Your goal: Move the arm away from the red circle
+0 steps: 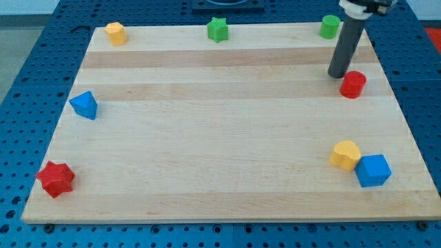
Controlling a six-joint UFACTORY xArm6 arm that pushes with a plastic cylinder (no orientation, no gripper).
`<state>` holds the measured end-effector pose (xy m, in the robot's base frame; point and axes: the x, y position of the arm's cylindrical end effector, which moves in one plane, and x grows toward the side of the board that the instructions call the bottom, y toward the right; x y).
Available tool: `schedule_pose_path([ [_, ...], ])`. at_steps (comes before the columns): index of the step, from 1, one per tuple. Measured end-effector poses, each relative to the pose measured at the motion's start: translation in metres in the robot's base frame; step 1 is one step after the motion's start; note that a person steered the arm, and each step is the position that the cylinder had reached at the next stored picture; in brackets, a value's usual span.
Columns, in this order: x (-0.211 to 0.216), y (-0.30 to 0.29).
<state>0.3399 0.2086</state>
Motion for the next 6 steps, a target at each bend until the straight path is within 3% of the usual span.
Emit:
schedule_pose_path([
  [1,-0.034,-0.01],
  [2,-0.008,-0.13],
  [5,0.004,-0.505],
  [6,0.009,-0.513],
])
